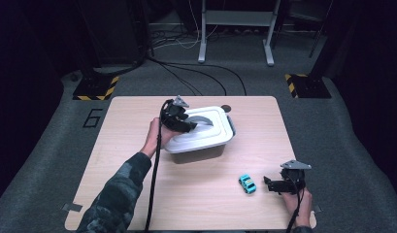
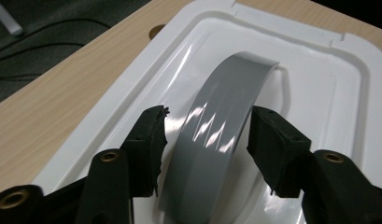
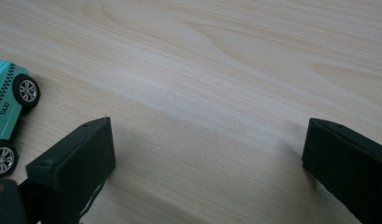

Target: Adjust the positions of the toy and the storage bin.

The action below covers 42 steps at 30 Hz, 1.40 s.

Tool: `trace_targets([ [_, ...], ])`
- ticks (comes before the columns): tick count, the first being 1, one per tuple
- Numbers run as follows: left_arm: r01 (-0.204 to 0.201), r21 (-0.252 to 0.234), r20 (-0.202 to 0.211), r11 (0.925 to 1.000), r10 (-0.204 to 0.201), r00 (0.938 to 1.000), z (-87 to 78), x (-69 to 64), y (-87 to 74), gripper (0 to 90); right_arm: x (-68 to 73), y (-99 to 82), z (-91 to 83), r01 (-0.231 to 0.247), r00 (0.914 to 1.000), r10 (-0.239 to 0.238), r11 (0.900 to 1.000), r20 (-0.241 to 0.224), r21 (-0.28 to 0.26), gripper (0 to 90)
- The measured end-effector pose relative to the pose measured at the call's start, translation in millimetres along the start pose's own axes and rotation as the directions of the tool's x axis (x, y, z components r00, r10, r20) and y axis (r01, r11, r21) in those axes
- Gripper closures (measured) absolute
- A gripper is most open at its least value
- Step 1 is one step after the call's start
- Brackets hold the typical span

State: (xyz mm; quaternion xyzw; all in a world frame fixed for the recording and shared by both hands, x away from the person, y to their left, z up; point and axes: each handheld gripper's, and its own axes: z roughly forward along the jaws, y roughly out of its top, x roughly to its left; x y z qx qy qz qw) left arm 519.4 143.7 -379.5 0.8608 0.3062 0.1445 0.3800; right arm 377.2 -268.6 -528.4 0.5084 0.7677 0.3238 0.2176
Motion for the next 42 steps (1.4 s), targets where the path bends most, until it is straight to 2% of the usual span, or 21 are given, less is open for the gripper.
trace_targets([
  [1, -0.019, -0.002, -0.023, 0.9998, 0.019, 0.9995, 1.3, -1.5, 2.7, 56.5, 0.0, 0.0, 0.0, 0.000, 1.0000, 0.000, 1.0000, 0.000, 0.000, 1.8],
  [2, -0.019, -0.002, -0.023, 0.9998, 0.019, 0.9995, 1.3, -1.5, 2.7, 57.9, 0.0, 0.0, 0.0, 0.000, 1.0000, 0.000, 1.0000, 0.000, 0.000, 1.8],
  [3, -0.038, 0.006, -0.024, 0.9993, 0.038, 0.9990, 1.3, -1.3, 3.2, 58.5, 0.0, 0.0, 0.0, 0.000, 1.0000, 0.000, 1.0000, 0.000, 0.000, 1.9],
  [5, -0.047, 0.011, -0.022, 0.9988, 0.047, 0.9986, 0.6, -1.6, 2.9, 59.4, 0.0, 0.0, -0.1, 0.001, 1.0000, -0.001, 1.0000, -0.001, -0.001, 2.0],
  [9, -0.058, 0.022, -0.015, 0.9981, 0.058, 0.9982, -1.3, -3.5, 2.3, 61.5, 0.3, -0.1, -0.2, -0.003, 1.0000, 0.003, 1.0000, -0.001, 0.000, 2.1],
  [16, -0.072, 0.011, -0.016, 0.9973, 0.072, 0.9972, -5.9, -8.3, -3.0, 64.2, 0.4, -0.1, -0.2, -0.004, 1.0000, 0.004, 1.0000, -0.001, -0.001, 2.2],
  [20, -0.067, 0.023, -0.025, 0.9975, 0.068, 0.9974, -10.2, -11.6, -5.8, 64.7, 0.4, -0.1, -0.2, -0.003, 1.0000, 0.003, 1.0000, -0.001, 0.000, 2.1],
  [25, -0.038, 0.017, -0.033, 0.9991, 0.039, 0.9987, -17.1, -18.0, -12.7, 65.7, 0.1, -0.1, -0.2, 0.000, 1.0000, 0.000, 1.0000, -0.001, 0.000, 2.2],
  [31, -0.028, 0.013, -0.051, 0.9995, 0.028, 0.9983, -23.7, -22.7, -19.3, 66.4, 0.4, -0.1, -0.3, -0.004, 1.0000, 0.004, 1.0000, 0.000, 0.001, 2.2],
  [42, 0.011, 0.013, -0.040, 0.9999, -0.010, 0.9991, -36.1, -29.2, -30.4, 66.7, 0.7, -0.1, -0.5, -0.009, 1.0000, 0.009, 1.0000, 0.000, 0.002, 2.4],
])
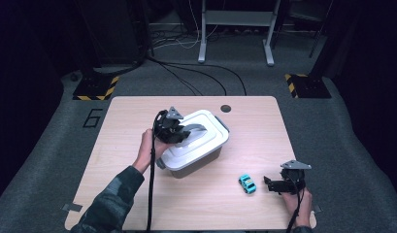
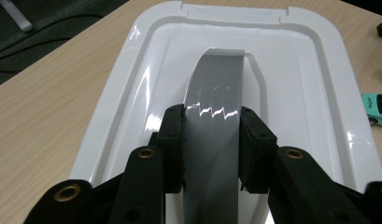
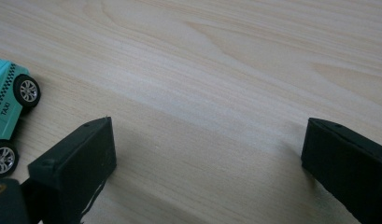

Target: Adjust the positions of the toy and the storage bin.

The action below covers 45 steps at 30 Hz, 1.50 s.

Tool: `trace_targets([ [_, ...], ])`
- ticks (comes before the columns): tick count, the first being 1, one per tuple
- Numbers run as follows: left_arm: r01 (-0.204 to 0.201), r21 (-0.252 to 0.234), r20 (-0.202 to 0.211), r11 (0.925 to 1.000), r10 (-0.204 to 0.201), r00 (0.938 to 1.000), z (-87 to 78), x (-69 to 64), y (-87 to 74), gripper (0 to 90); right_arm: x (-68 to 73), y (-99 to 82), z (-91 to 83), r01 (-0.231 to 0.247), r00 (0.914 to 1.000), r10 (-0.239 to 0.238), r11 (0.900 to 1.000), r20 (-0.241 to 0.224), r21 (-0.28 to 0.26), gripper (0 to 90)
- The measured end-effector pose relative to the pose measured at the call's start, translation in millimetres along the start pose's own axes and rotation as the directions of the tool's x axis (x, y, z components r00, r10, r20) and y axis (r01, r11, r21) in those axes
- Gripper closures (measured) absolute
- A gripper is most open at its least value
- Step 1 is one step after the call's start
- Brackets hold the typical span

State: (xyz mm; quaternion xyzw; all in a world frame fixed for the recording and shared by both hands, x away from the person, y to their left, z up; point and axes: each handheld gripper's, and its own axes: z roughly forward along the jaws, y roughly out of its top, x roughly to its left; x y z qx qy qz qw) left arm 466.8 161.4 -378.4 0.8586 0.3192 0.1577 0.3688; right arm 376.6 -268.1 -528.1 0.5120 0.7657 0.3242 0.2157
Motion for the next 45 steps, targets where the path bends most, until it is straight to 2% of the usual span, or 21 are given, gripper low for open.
trace_targets([
  [7, -0.001, 0.001, 0.003, 1.0000, 0.001, 1.0000, -3.4, -0.1, -0.1, 65.1, 0.0, 0.0, 0.0, -0.001, 1.0000, 0.001, 1.0000, -0.001, 0.000, 2.4],
  [13, -0.005, -0.028, 0.007, 0.9996, 0.005, 1.0000, 1.3, 2.6, 14.7, 50.8, -0.1, 0.0, 0.0, 0.000, 1.0000, 0.000, 1.0000, 0.001, 0.000, 2.5],
  [15, -0.020, -0.037, 0.011, 0.9991, 0.021, 0.9997, 2.7, 2.4, 16.6, 51.1, -0.1, 0.0, 0.0, 0.000, 1.0000, 0.000, 1.0000, -0.001, -0.001, 2.5],
  [17, -0.050, -0.023, 0.018, 0.9985, 0.051, 0.9985, 8.3, 0.9, 20.2, 55.0, -0.1, 0.0, 0.0, 0.000, 1.0000, 0.000, 1.0000, -0.001, -0.001, 2.5],
  [20, -0.062, -0.019, 0.033, 0.9979, 0.063, 0.9975, 12.3, -0.1, 20.9, 62.2, -0.1, 0.0, 0.0, 0.000, 1.0000, 0.000, 1.0000, -0.001, -0.001, 2.5],
  [22, -0.053, -0.026, 0.033, 0.9983, 0.054, 0.9980, 13.9, -2.5, 20.9, 62.8, -0.2, 0.0, 0.0, 0.000, 1.0000, 0.000, 1.0000, -0.001, -0.001, 2.5],
  [25, -0.034, -0.035, 0.067, 0.9988, 0.036, 0.9971, 12.9, -1.2, 20.0, 65.1, -0.2, 0.0, 0.0, 0.001, 1.0000, -0.001, 1.0000, 0.000, -0.001, 2.5],
  [31, 0.001, -0.050, 0.078, 0.9988, 0.003, 0.9970, 13.4, -5.0, 18.7, 66.7, -0.2, 0.0, 0.0, 0.000, 1.0000, 0.000, 1.0000, -0.002, -0.001, 2.5],
  [36, -0.012, -0.057, 0.089, 0.9983, 0.017, 0.9959, 12.5, -5.0, 17.8, 66.7, -0.2, 0.0, 0.0, 0.001, 1.0000, -0.001, 1.0000, 0.000, -0.001, 2.5],
  [37, -0.009, -0.058, 0.101, 0.9983, 0.015, 0.9947, 12.3, -6.5, 17.9, 66.7, -0.2, 0.0, 0.1, 0.001, 1.0000, -0.001, 1.0000, -0.002, -0.001, 2.5],
  [41, -0.016, -0.059, 0.102, 0.9981, 0.022, 0.9946, 11.9, -10.3, 18.7, 66.7, -0.2, 0.0, 0.0, 0.000, 1.0000, 0.000, 1.0000, -0.002, -0.001, 2.5],
  [44, -0.011, -0.059, 0.117, 0.9982, 0.018, 0.9930, 11.5, -12.3, 18.9, 66.7, -0.2, 0.0, 0.1, 0.000, 1.0000, 0.000, 1.0000, -0.002, -0.001, 2.6],
  [45, 0.003, -0.060, 0.124, 0.9982, 0.004, 0.9923, 11.2, -12.4, 18.1, 66.7, -0.2, 0.0, 0.1, 0.000, 1.0000, 0.000, 1.0000, -0.002, -0.001, 2.5],
])
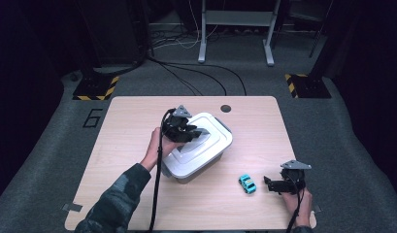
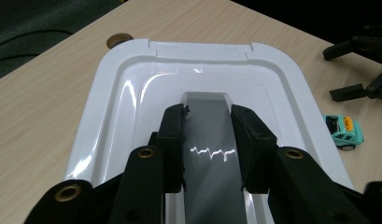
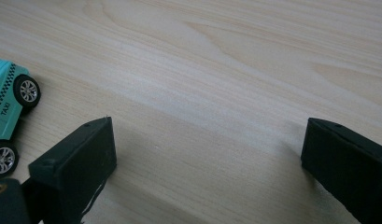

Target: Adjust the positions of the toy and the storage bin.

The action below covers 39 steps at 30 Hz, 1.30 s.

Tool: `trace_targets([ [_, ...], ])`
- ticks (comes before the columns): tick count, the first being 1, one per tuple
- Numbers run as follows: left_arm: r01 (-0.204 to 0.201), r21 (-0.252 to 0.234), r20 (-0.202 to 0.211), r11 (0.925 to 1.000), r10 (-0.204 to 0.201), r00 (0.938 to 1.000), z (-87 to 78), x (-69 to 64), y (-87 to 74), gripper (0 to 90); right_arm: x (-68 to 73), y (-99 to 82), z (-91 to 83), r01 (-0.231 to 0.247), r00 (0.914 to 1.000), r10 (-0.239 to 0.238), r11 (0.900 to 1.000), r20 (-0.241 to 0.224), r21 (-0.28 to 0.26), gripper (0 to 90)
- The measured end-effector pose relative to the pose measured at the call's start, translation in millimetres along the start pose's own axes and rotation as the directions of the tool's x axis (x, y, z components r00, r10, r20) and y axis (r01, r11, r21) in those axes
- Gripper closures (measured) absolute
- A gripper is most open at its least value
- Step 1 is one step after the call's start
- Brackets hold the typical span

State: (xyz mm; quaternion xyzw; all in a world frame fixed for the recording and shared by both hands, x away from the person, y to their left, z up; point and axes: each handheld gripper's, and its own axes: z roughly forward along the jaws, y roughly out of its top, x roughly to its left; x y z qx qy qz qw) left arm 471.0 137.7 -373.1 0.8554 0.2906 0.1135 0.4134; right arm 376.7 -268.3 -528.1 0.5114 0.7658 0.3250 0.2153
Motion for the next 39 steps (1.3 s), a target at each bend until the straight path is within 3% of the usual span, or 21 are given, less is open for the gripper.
trace_targets([
  [6, 0.030, -0.010, 0.013, 0.9995, -0.029, 0.9995, -0.9, -1.1, -2.9, 66.7, 0.0, -0.1, 0.0, 0.000, 1.0000, 0.000, 1.0000, 0.000, -0.001, 2.6],
  [21, 0.061, -0.026, 0.035, 0.9978, -0.060, 0.9976, -2.3, -4.3, -7.3, 66.7, 0.1, 0.0, 0.0, 0.000, 1.0000, 0.000, 1.0000, 0.002, 0.000, 2.6],
  [33, 0.062, -0.036, 0.063, 0.9974, -0.060, 0.9962, -1.7, -23.3, -10.2, 66.7, 0.0, 0.0, 0.0, -0.001, 1.0000, 0.001, 1.0000, 0.001, -0.001, 2.6],
  [39, 0.084, -0.038, 0.063, 0.9957, -0.082, 0.9947, -1.4, -29.3, -10.9, 66.7, 0.0, 0.0, 0.0, 0.000, 1.0000, 0.000, 1.0000, 0.001, 0.000, 2.6],
])
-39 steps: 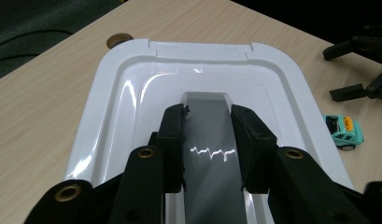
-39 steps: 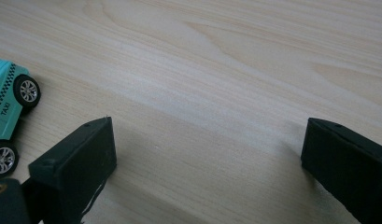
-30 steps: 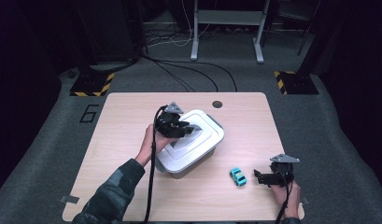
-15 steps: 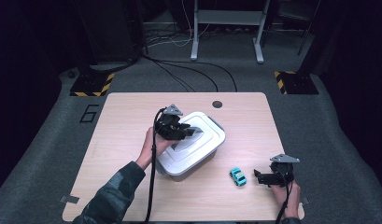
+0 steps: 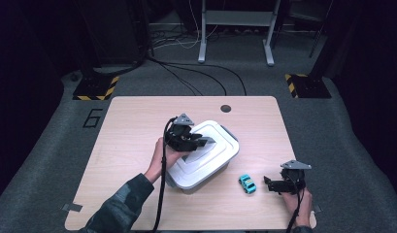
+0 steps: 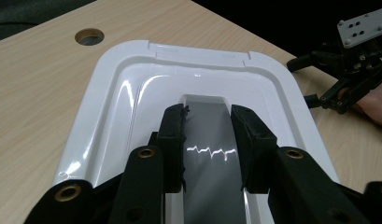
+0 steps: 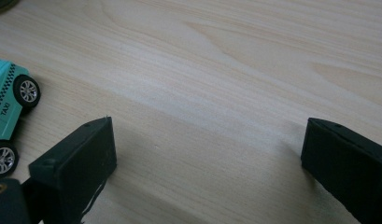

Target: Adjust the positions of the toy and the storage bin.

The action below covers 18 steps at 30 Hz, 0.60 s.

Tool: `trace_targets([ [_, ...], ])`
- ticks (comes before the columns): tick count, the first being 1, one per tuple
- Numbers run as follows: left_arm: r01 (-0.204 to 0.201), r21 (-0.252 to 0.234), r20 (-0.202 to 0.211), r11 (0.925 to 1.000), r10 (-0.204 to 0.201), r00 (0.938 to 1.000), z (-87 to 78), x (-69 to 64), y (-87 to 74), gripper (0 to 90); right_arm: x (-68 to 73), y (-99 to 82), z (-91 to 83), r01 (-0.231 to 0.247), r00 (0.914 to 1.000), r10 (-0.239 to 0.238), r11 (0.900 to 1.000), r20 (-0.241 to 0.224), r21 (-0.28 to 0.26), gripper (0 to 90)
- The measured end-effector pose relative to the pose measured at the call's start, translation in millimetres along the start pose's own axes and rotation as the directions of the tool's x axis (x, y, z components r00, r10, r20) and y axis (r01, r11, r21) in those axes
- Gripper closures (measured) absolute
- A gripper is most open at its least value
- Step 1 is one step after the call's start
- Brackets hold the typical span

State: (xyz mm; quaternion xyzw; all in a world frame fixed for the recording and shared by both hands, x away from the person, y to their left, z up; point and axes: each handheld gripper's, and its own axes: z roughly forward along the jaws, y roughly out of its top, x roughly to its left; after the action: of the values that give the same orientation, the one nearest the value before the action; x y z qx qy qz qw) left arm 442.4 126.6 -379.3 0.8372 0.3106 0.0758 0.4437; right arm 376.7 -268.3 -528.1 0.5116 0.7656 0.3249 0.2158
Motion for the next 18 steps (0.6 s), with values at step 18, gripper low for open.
trace_targets([
  [18, 0.035, -0.021, -0.033, 0.9992, -0.035, 0.9988, 1.9, -9.8, -2.9, 66.6, -0.2, -0.1, -0.1, 0.002, 1.0000, -0.002, 1.0000, 0.000, 0.000, 2.8],
])
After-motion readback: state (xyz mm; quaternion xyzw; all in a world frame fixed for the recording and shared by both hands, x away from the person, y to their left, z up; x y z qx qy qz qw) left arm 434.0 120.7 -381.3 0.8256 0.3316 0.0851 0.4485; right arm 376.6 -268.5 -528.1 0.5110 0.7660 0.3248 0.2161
